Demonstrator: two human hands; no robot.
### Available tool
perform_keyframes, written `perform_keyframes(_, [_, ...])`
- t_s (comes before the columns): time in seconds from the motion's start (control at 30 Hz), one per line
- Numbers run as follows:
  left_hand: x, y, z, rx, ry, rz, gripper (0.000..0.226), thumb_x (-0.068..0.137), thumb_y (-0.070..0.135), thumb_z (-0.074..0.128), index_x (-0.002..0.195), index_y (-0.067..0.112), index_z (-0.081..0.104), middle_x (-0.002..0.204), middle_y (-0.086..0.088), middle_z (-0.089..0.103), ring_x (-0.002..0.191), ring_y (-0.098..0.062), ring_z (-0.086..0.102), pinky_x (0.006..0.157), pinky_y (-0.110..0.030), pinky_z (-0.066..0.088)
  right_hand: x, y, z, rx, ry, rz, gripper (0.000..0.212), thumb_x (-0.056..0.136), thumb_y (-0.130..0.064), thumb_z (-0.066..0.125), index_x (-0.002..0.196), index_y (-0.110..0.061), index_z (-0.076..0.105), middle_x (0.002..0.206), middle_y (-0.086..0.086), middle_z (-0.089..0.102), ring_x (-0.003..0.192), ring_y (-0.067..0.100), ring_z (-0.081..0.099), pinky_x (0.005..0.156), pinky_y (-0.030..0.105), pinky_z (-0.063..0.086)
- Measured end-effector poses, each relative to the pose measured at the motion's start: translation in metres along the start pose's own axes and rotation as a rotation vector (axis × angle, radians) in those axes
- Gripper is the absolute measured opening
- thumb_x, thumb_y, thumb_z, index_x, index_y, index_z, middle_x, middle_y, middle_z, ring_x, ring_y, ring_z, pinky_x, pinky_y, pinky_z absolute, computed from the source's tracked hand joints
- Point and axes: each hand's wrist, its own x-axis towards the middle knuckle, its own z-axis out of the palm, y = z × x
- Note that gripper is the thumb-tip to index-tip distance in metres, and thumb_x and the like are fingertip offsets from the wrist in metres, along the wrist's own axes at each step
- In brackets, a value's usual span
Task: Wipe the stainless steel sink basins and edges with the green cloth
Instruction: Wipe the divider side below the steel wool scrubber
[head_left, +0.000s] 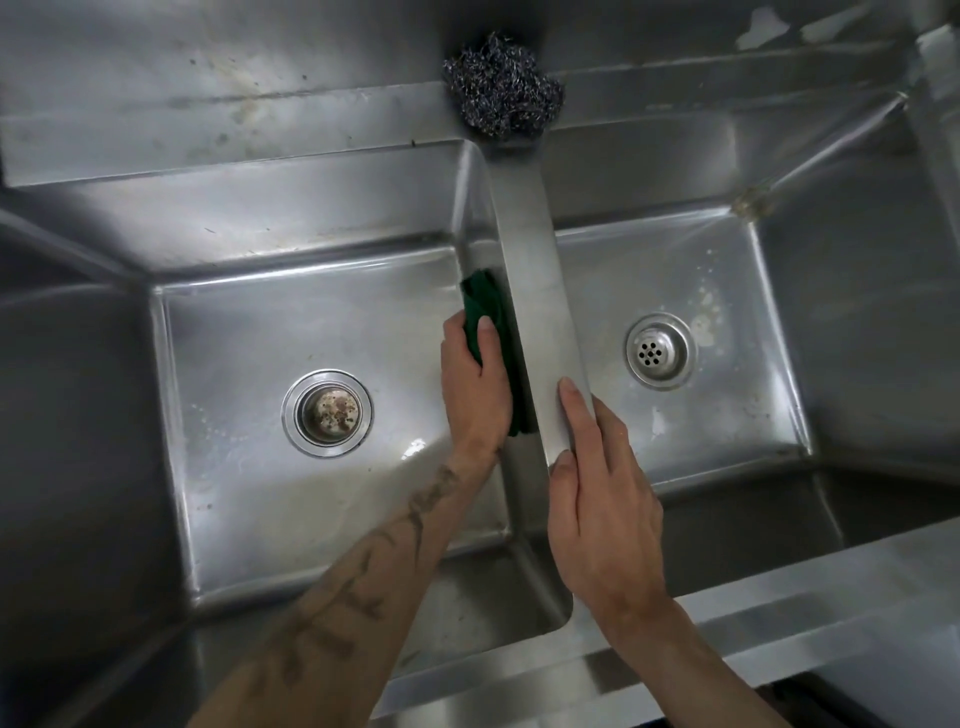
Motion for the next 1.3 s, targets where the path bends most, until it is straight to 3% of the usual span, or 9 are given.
perform_keyframes(0.07, [0.013, -0.014, 0.003, 0.076, -0.041, -0.165, 0.02, 0.112, 0.046, 0.037, 0.12, 0.031, 0.049, 0.114, -0.002, 0.065, 0.106, -0.025, 0.063, 0.096, -0.047, 0.052, 0.001, 0.001, 0.0, -0.001, 0.0, 0.0, 0.056, 0.106, -0.041, 0.023, 0.162, -0.038, 0.022, 0.161, 0.005, 0.041, 0.127, 0.026, 0.061, 0.094, 0.052, 0.058])
perform_keyframes(0.13, [0.02, -0.016, 0.003, 0.132, -0.075, -0.215, 0.024, 0.112, 0.045, 0.036, 0.119, 0.026, 0.049, 0.113, -0.006, 0.064, 0.105, -0.03, 0.063, 0.096, -0.051, 0.051, 0.001, 0.001, 0.001, -0.003, -0.002, 0.003, 0.057, 0.106, -0.041, 0.023, 0.163, -0.038, 0.022, 0.161, 0.005, 0.042, 0.126, 0.026, 0.062, 0.094, 0.052, 0.058])
perform_keyframes(0.4, [0.024, 0.044, -0.006, -0.048, -0.005, 0.082, 0.018, 0.113, 0.04, 0.039, 0.099, 0.043, 0.049, 0.097, 0.004, 0.066, 0.088, -0.011, 0.061, 0.076, -0.025, 0.046, 0.0, -0.001, 0.0, -0.017, -0.019, 0.035, 0.057, 0.106, -0.041, 0.024, 0.162, -0.037, 0.023, 0.16, 0.006, 0.043, 0.128, 0.027, 0.061, 0.096, 0.054, 0.058])
perform_keyframes(0.53, [0.061, 0.014, 0.006, 0.078, -0.05, -0.135, 0.024, 0.112, 0.046, 0.034, 0.116, 0.028, 0.049, 0.111, -0.007, 0.067, 0.104, -0.032, 0.065, 0.095, -0.048, 0.051, 0.0, -0.003, -0.001, -0.033, -0.01, 0.046, 0.057, 0.105, -0.042, 0.025, 0.162, -0.037, 0.027, 0.16, 0.005, 0.044, 0.128, 0.027, 0.061, 0.097, 0.055, 0.057])
perform_keyframes(0.63, [0.075, 0.012, 0.009, 0.144, -0.077, -0.194, 0.032, 0.111, 0.047, 0.032, 0.125, 0.023, 0.05, 0.115, -0.01, 0.067, 0.107, -0.037, 0.064, 0.1, -0.053, 0.05, 0.0, -0.002, 0.0, -0.055, -0.007, 0.047, 0.057, 0.105, -0.039, 0.027, 0.162, -0.036, 0.028, 0.16, 0.005, 0.045, 0.129, 0.027, 0.06, 0.099, 0.053, 0.056])
perform_keyframes(0.77, [0.071, 0.04, 0.003, 0.001, -0.031, -0.006, 0.018, 0.113, 0.041, 0.037, 0.107, 0.033, 0.052, 0.106, -0.001, 0.067, 0.098, -0.02, 0.062, 0.083, -0.032, 0.047, 0.0, -0.004, -0.001, -0.064, -0.017, 0.055, 0.058, 0.105, -0.035, 0.029, 0.163, -0.035, 0.027, 0.16, 0.005, 0.045, 0.128, 0.027, 0.06, 0.101, 0.05, 0.055])
perform_keyframes(0.87, [0.081, 0.051, 0.005, -0.013, 0.023, 0.085, 0.013, 0.114, 0.038, 0.038, 0.11, 0.032, 0.049, 0.109, -0.003, 0.067, 0.099, -0.018, 0.061, 0.079, -0.02, 0.044, 0.0, -0.005, -0.002, -0.072, -0.02, 0.056, 0.058, 0.104, -0.037, 0.028, 0.162, -0.036, 0.027, 0.16, 0.004, 0.045, 0.128, 0.027, 0.06, 0.103, 0.049, 0.054])
perform_keyframes(1.07, [0.122, 0.025, 0.012, 0.183, -0.092, -0.188, 0.03, 0.114, 0.041, 0.032, 0.12, 0.015, 0.045, 0.113, -0.014, 0.066, 0.107, -0.039, 0.064, 0.092, -0.045, 0.049, 0.001, -0.005, 0.0, -0.067, 0.01, 0.054, 0.058, 0.103, -0.036, 0.03, 0.161, -0.035, 0.032, 0.155, 0.008, 0.05, 0.124, 0.028, 0.064, 0.098, 0.048, 0.057])
perform_keyframes(1.3, [0.102, 0.063, 0.002, 0.015, 0.001, 0.04, 0.019, 0.114, 0.037, 0.036, 0.099, 0.029, 0.045, 0.084, 0.009, 0.056, 0.074, -0.001, 0.053, 0.068, -0.024, 0.04, 0.002, -0.003, -0.001, -0.042, 0.017, 0.038, 0.06, 0.103, -0.035, 0.03, 0.163, -0.038, 0.025, 0.156, 0.005, 0.05, 0.132, 0.024, 0.058, 0.102, 0.051, 0.055])
